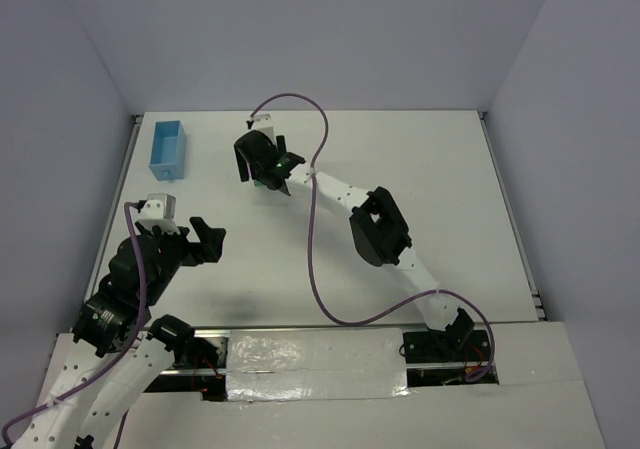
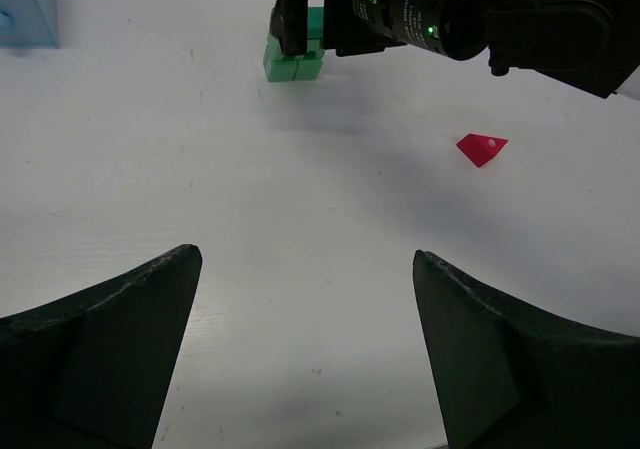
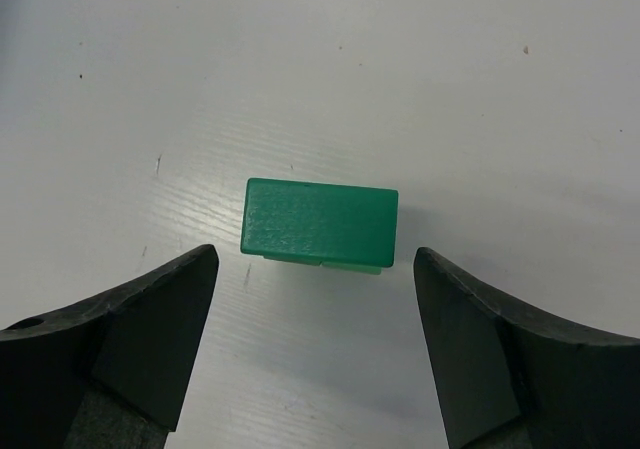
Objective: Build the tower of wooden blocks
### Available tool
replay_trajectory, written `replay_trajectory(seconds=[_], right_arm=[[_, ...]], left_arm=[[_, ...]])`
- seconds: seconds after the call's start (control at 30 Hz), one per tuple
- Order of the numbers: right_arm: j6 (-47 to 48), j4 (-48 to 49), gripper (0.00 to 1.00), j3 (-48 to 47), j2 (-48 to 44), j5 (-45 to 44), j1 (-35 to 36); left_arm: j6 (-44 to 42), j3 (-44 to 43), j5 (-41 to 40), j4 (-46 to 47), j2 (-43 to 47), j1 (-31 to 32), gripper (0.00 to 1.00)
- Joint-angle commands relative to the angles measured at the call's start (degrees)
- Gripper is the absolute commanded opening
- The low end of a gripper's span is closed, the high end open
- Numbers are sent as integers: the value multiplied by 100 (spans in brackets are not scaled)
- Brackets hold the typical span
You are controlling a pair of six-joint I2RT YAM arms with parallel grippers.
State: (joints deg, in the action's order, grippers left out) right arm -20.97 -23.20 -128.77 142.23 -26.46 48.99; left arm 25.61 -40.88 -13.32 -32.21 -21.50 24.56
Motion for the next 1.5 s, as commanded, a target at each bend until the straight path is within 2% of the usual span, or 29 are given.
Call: replay_trajectory(seconds=[0.0,0.13,0.17,0.4,0.43,0.53,0.63,0.73,0.83,0.97,1.17,1.47], right_arm=[[-21,53,87,80,-652,-246,40],[-144,105,93,614,-1188,-299,23],[-179,236,100,1034,-1346,-281,40],[-933,615,100,3478,-3330,-115,-143],[-1031,598,100,4004,-3508,-36,-214],[-1451,82,100,4770,-4080,264,-504],[-1691,-124,100,5516,-4624,123,-724],[-1377,78,100,6020,-4986,359,-1030],[-1217,-280,100,5864,-4723,282,-1155],[-655,-229,96,5776,-4118,580,-1331],[-294,-9,94,5591,-3572,703,-1462],[506,342,92,5337,-3158,1290,-1612]], left_arm=[[-12,-78,-83,109,58,23,100],[-3,-87,-127,92,84,32,100],[6,-86,-136,83,110,49,100],[76,-113,-355,-5,76,67,99],[85,-122,-373,-5,58,76,100],[103,-122,-408,12,-47,76,99],[164,-209,-269,4,-642,76,100],[331,-280,153,109,-1398,76,99],[577,-166,575,399,-1839,93,100],[770,62,1050,733,-1788,120,100],[691,54,1033,391,-1542,137,99],[612,133,1402,478,-1594,163,100]])
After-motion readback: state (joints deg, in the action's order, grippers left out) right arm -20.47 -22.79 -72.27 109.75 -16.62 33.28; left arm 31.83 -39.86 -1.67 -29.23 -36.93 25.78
